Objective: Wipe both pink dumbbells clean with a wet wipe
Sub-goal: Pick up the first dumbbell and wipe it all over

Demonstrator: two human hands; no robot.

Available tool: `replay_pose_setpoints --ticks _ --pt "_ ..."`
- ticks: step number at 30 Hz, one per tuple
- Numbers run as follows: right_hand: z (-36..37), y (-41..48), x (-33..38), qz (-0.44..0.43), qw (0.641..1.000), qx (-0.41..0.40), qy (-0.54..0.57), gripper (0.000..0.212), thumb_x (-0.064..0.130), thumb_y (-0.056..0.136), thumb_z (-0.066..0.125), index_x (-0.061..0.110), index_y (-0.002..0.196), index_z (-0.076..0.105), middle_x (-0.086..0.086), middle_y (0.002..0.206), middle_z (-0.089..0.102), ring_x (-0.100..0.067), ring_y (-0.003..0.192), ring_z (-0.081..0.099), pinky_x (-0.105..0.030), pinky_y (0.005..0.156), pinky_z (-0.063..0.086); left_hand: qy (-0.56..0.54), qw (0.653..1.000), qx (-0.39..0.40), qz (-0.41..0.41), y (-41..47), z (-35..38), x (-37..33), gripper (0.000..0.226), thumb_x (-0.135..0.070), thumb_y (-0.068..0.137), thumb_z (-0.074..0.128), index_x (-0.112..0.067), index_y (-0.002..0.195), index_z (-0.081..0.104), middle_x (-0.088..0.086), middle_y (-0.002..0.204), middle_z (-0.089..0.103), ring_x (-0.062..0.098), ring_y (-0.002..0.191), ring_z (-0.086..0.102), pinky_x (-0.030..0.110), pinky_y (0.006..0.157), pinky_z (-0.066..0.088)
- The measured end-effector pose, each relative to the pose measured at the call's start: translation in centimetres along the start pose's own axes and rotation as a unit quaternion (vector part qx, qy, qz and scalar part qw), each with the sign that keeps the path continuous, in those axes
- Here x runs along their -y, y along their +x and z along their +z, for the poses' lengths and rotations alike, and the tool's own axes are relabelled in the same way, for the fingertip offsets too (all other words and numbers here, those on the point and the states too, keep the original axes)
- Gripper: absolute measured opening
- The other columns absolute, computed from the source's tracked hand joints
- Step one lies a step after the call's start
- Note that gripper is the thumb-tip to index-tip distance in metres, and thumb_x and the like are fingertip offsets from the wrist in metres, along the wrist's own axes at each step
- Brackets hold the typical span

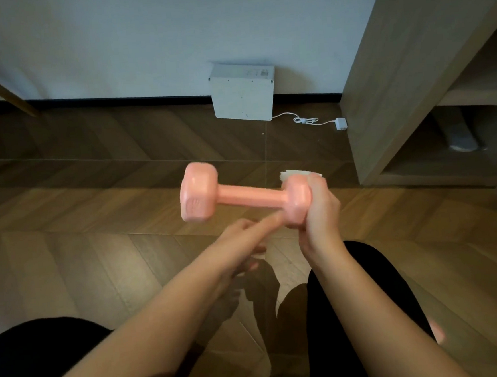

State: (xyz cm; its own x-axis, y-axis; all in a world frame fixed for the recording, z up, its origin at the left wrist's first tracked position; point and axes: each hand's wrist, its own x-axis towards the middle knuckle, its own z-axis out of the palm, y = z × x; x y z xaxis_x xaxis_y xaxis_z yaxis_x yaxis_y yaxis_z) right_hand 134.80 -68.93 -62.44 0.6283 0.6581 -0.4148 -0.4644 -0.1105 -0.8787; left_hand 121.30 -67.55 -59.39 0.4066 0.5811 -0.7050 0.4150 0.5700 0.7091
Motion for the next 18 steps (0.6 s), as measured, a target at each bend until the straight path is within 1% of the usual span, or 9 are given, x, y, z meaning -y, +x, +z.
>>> replay_pose_setpoints --ticks 3,5,7,9,11,12,14,16,18 --pt "1.2 -1.7 1.4 0.051 0.995 0.031 0.075 0.02 0.051 0.076 0.064 0.032 0.084 0.068 -0.004 0.094 0.068 -0.024 0.088 0.068 -0.039 0.072 0.057 -0.163 0.971 -0.068 0.16 0.3 -0.2 -2.8 0.06 -0.044 0.072 0.075 -0.028 0.127 0.056 -0.002 0.131 0.059 0.016 0.124 0.053 0.037 0.102 0.042" --pt "2.2 -2.6 2.0 0.069 0.99 0.049 0.113 0.019 0.047 0.087 0.06 0.029 0.09 0.065 -0.004 0.089 0.07 -0.024 0.086 0.07 -0.039 0.073 0.057 -0.167 0.942 -0.106 0.272 0.3 -0.5 -4.5 0.032 -0.024 0.084 0.071 -0.027 0.115 0.067 -0.003 0.129 0.062 0.01 0.116 0.057 0.037 0.107 0.041" --pt "3.3 -3.2 2.3 0.067 0.986 0.067 0.139 0.025 0.045 0.092 0.055 0.026 0.089 0.071 -0.002 0.083 0.074 -0.02 0.081 0.072 -0.035 0.072 0.058 -0.22 0.911 -0.112 0.329 0.1 -1.1 -5.9 0.011 -0.015 0.085 0.068 -0.02 0.093 0.074 0.0 0.118 0.07 0.008 0.103 0.063 0.032 0.098 0.046" --pt "4.8 -3.7 2.5 0.075 0.981 0.098 0.146 0.033 0.045 0.096 0.049 0.021 0.098 0.073 -0.006 0.092 0.076 -0.02 0.087 0.072 -0.035 0.08 0.057 -0.291 0.887 -0.088 0.347 -0.2 -2.0 -7.4 0.012 -0.014 0.087 0.063 -0.013 0.079 0.071 0.009 0.096 0.075 0.016 0.094 0.069 0.03 0.086 0.051" --pt "6.0 -4.2 2.1 0.084 0.979 0.13 0.131 0.037 0.044 0.099 0.044 0.016 0.108 0.067 -0.009 0.1 0.075 -0.019 0.093 0.072 -0.034 0.081 0.056 -0.33 0.878 -0.071 0.341 -0.3 -3.0 -8.8 0.033 -0.015 0.09 0.059 -0.015 0.058 0.063 0.004 0.059 0.066 0.02 0.062 0.067 0.03 0.064 0.053" --pt "6.4 -4.5 1.7 0.078 0.981 0.141 0.109 0.036 0.044 0.1 0.043 0.018 0.104 0.067 -0.007 0.097 0.076 -0.017 0.089 0.073 -0.032 0.077 0.055 -0.331 0.879 -0.081 0.334 -0.3 -3.5 -9.3 0.04 -0.016 0.09 0.06 -0.017 0.051 0.055 0.0 0.048 0.054 0.017 0.047 0.055 0.028 0.053 0.046" --pt "6.6 -4.8 0.8 0.036 0.987 0.148 0.043 0.035 0.043 0.101 0.042 0.023 0.094 0.069 -0.003 0.091 0.077 -0.016 0.085 0.073 -0.031 0.075 0.055 -0.322 0.886 -0.106 0.315 -0.4 -4.3 -9.6 0.043 -0.017 0.088 0.061 -0.019 0.05 0.043 -0.002 0.042 0.036 0.014 0.039 0.033 0.026 0.045 0.034" --pt "6.3 -5.0 0.1 -0.048 0.99 0.135 -0.018 0.033 0.037 0.103 0.044 0.025 0.091 0.073 -0.001 0.09 0.076 -0.021 0.087 0.07 -0.034 0.075 0.053 -0.327 0.89 -0.118 0.295 -0.5 -4.9 -9.4 0.042 -0.016 0.087 0.061 -0.019 0.051 0.039 -0.002 0.042 0.032 0.015 0.039 0.028 0.024 0.043 0.03" --pt "5.7 -5.3 -0.7 -0.159 0.976 0.133 -0.067 0.03 0.03 0.103 0.045 0.023 0.103 0.073 0.002 0.096 0.075 -0.019 0.095 0.068 -0.036 0.082 0.053 -0.348 0.89 -0.117 0.269 -0.5 -5.5 -8.9 0.042 -0.015 0.087 0.06 -0.019 0.051 0.037 -0.002 0.042 0.031 0.014 0.037 0.027 0.021 0.042 0.03"
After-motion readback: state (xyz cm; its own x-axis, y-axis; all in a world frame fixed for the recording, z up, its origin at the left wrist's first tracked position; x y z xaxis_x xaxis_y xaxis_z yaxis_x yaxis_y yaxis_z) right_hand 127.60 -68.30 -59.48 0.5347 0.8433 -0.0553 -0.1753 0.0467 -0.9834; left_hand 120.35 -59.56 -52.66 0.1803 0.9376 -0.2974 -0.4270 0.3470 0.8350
